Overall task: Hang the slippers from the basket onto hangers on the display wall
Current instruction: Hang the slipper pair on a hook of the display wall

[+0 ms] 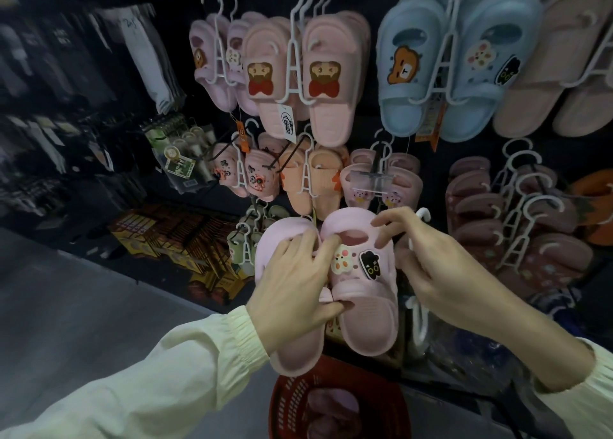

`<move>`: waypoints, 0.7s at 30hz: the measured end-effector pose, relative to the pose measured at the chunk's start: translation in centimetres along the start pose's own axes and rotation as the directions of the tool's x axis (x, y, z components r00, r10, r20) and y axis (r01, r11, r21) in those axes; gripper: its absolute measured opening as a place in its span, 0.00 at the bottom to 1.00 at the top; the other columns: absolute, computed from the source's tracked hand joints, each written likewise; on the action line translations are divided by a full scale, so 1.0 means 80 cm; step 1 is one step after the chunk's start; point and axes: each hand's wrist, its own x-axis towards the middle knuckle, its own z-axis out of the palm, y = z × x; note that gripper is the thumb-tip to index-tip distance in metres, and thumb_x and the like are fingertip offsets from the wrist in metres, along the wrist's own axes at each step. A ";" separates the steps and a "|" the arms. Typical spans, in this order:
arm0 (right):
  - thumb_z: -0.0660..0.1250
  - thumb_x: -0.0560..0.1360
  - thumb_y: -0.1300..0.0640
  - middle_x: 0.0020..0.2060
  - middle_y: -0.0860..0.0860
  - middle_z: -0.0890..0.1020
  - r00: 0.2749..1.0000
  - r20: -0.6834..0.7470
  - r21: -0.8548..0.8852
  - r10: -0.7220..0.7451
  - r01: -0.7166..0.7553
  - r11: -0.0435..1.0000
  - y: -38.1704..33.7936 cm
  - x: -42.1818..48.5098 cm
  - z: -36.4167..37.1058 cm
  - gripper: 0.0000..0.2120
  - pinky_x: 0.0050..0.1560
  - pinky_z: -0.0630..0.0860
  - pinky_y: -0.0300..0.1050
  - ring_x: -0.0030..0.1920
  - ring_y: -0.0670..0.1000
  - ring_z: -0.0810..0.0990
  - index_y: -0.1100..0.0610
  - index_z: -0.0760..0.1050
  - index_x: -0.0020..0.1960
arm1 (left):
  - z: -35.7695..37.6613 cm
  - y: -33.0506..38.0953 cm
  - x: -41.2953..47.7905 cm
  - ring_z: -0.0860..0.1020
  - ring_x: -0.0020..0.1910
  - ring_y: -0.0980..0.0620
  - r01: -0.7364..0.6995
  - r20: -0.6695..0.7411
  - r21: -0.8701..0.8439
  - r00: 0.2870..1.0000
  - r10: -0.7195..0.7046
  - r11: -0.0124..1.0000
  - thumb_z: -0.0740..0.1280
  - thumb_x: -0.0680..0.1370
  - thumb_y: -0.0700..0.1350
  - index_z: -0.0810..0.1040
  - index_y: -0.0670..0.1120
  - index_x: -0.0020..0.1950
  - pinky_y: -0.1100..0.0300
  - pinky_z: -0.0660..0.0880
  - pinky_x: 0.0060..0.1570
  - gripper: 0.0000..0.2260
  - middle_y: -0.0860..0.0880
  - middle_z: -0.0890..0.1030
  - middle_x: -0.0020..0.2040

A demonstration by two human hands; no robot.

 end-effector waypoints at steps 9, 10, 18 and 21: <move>0.54 0.70 0.74 0.48 0.38 0.75 0.985 0.121 -0.190 0.122 -0.098 0.977 -0.003 -0.005 -0.028 0.47 0.51 0.73 0.41 0.47 0.41 0.75 0.31 0.47 0.72 | -0.001 -0.029 0.000 0.73 0.47 0.45 0.081 -0.006 0.048 0.997 -0.080 0.996 0.67 0.65 0.66 0.68 0.46 0.68 0.52 0.71 0.48 0.37 0.48 0.71 0.50; 0.55 0.71 0.74 0.48 0.38 0.75 0.990 0.092 -0.215 0.111 -0.089 0.973 -0.002 -0.006 -0.030 0.45 0.51 0.73 0.40 0.47 0.39 0.75 0.31 0.51 0.71 | -0.002 -0.031 -0.001 0.73 0.47 0.45 0.085 -0.008 0.053 0.996 -0.085 0.995 0.67 0.65 0.66 0.68 0.46 0.68 0.51 0.71 0.48 0.37 0.47 0.72 0.50; 0.54 0.80 0.47 0.36 0.42 0.82 0.982 -0.134 -0.050 -0.135 0.129 0.990 -0.043 -0.010 -0.039 0.16 0.40 0.75 0.40 0.40 0.42 0.82 0.55 0.76 0.47 | -0.011 -0.039 -0.004 0.72 0.48 0.47 0.096 0.010 0.045 0.995 -0.096 0.994 0.69 0.65 0.67 0.69 0.48 0.69 0.51 0.71 0.50 0.38 0.49 0.70 0.51; 0.54 0.82 0.47 0.33 0.43 0.81 0.981 -0.130 -0.035 -0.143 0.139 0.990 -0.050 -0.002 -0.023 0.17 0.38 0.73 0.42 0.37 0.45 0.81 0.52 0.75 0.42 | -0.019 -0.033 -0.005 0.70 0.49 0.50 0.081 0.004 0.011 0.997 -0.081 0.997 0.71 0.66 0.67 0.68 0.49 0.70 0.55 0.68 0.51 0.39 0.50 0.69 0.51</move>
